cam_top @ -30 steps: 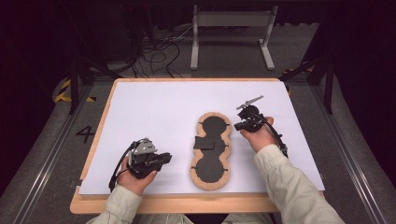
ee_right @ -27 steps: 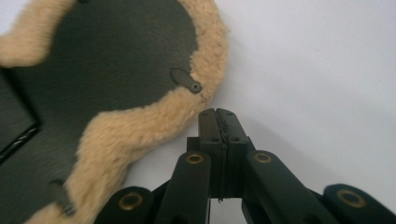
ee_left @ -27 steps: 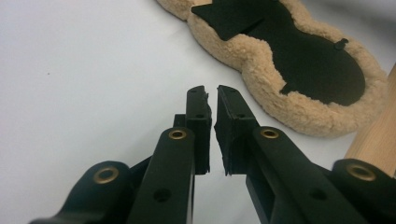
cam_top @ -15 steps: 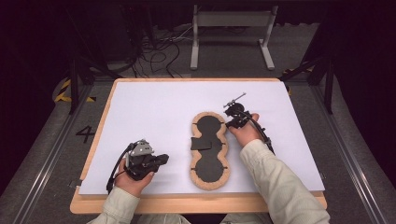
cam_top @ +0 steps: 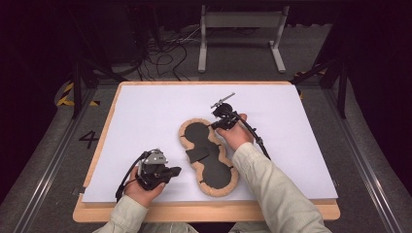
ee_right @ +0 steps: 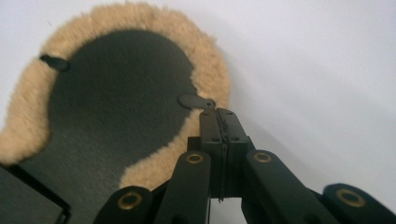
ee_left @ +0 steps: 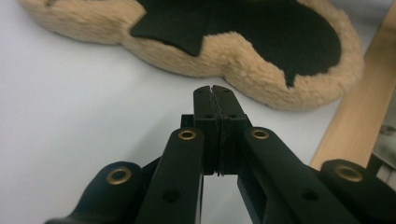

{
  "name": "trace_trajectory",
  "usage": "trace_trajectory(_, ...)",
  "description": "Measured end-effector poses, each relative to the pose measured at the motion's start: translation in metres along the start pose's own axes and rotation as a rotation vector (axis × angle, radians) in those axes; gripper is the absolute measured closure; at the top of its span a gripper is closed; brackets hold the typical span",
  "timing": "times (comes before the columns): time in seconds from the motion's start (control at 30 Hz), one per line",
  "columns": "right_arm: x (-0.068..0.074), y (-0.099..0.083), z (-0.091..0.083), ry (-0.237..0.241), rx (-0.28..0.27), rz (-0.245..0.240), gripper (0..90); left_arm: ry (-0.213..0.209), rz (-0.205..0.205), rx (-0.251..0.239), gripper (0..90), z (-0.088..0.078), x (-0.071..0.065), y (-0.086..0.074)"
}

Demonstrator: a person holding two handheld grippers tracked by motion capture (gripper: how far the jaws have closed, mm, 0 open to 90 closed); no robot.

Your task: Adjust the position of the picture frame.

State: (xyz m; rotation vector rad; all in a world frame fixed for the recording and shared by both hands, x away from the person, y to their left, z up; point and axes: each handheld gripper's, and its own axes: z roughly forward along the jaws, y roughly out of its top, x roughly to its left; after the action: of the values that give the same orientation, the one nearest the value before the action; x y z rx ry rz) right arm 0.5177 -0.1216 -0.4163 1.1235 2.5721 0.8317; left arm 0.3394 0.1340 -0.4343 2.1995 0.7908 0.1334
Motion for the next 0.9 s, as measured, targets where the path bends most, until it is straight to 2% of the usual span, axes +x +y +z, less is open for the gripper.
trace_trajectory(0.07,0.003,0.0,-0.002,-0.017,-0.005,-0.01,90.0,-0.017,0.031,0.021,89.8,0.004,-0.005,0.002)
trace_trajectory(0.17,0.004,-0.003,-0.013,-0.056,-0.022,-0.02,90.0,-0.053,0.052,0.033,89.8,0.012,-0.013,0.005)
trace_trajectory(0.27,0.005,-0.01,-0.031,-0.056,-0.059,-0.044,90.0,-0.094,0.082,0.076,89.8,0.021,-0.02,0.007)
trace_trajectory(0.3,0.006,-0.012,-0.036,-0.052,-0.067,-0.044,90.0,-0.105,0.109,0.095,89.8,0.025,-0.023,0.008)
trace_trajectory(0.33,0.006,-0.016,-0.045,-0.045,-0.078,-0.048,90.0,-0.113,0.106,0.11,89.9,0.027,-0.027,0.009)
trace_trajectory(0.37,0.006,-0.019,-0.052,-0.041,-0.091,-0.055,90.0,-0.113,0.135,0.113,89.9,0.031,-0.028,0.01)
trace_trajectory(0.47,0.005,-0.029,-0.071,-0.028,-0.126,-0.055,90.0,-0.141,0.125,0.135,89.9,0.037,-0.035,0.014)
trace_trajectory(0.5,0.004,-0.035,-0.082,-0.022,-0.138,-0.056,90.0,-0.13,0.143,0.122,89.9,0.038,-0.034,0.015)
trace_trajectory(0.57,0.002,-0.044,-0.095,-0.02,-0.162,-0.06,90.0,-0.164,0.103,0.121,90.0,0.037,-0.033,0.018)
trace_trajectory(0.6,0.001,-0.049,-0.101,-0.017,-0.172,-0.057,90.0,-0.165,0.096,0.113,90.0,0.038,-0.033,0.019)
trace_trajectory(0.63,0.001,-0.053,-0.105,-0.013,-0.179,-0.058,90.0,-0.165,0.106,0.101,90.0,0.04,-0.032,0.021)
trace_trajectory(0.67,-0.001,-0.059,-0.111,-0.012,-0.188,-0.055,90.0,-0.167,0.117,0.11,90.0,0.041,-0.034,0.023)
trace_trajectory(0.7,-0.002,-0.067,-0.117,-0.011,-0.201,-0.047,90.0,-0.152,0.148,0.108,90.0,0.041,-0.034,0.024)
trace_trajectory(0.77,-0.005,-0.08,-0.127,-0.004,-0.228,-0.023,90.0,-0.155,0.126,0.135,90.0,0.04,-0.037,0.024)
trace_trajectory(0.83,-0.009,-0.098,-0.138,0.007,-0.258,0.017,90.0,-0.149,0.13,0.152,90.0,0.041,-0.035,0.024)
trace_trajectory(0.9,-0.012,-0.114,-0.145,0.008,-0.278,0.048,90.0,-0.171,0.115,0.171,90.0,0.041,-0.033,0.023)
